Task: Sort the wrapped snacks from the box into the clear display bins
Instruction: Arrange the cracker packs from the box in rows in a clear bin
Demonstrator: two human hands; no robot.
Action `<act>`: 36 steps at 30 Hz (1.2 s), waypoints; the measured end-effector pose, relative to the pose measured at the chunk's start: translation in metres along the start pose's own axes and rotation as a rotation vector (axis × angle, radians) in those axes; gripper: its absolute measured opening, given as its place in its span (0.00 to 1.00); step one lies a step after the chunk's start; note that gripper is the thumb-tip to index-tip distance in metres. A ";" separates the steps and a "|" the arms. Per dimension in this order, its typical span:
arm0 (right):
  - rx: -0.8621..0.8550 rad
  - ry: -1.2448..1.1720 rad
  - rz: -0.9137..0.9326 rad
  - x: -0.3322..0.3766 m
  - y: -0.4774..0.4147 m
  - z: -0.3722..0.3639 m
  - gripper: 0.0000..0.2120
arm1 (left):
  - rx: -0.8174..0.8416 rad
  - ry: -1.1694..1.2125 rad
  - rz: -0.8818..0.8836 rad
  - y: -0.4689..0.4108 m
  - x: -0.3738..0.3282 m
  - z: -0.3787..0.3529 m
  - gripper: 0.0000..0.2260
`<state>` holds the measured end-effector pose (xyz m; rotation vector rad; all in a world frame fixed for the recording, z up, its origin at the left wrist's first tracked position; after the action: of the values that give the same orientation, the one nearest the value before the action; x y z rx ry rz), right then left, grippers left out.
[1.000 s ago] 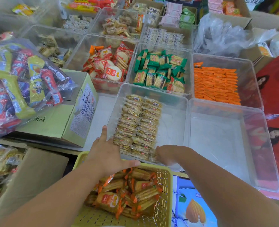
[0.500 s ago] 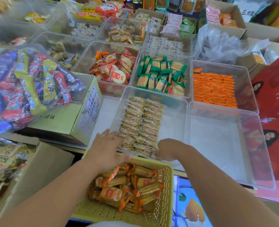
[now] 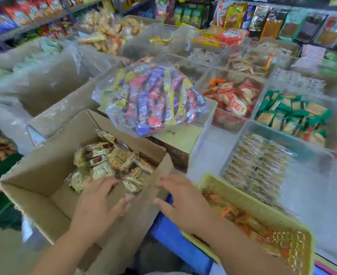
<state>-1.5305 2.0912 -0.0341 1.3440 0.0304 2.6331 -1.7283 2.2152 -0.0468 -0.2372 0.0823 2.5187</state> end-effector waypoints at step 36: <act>-0.181 0.635 -0.372 0.046 -0.080 -0.138 0.20 | 0.401 0.417 0.210 -0.147 0.241 -0.010 0.33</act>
<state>-1.6555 2.1872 -0.0868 0.3635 0.1131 2.5377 -1.8361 2.4704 -0.1029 -0.6074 0.8050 2.5473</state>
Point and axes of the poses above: each hand's wrist, its own y-axis away from the middle knuckle, its own z-axis out of the back of the hand, x = y × z, the point moved 5 cm from there along -y, towards the middle knuckle, and after that the axes turned 12 degrees about -y, right-handed, at the moved point
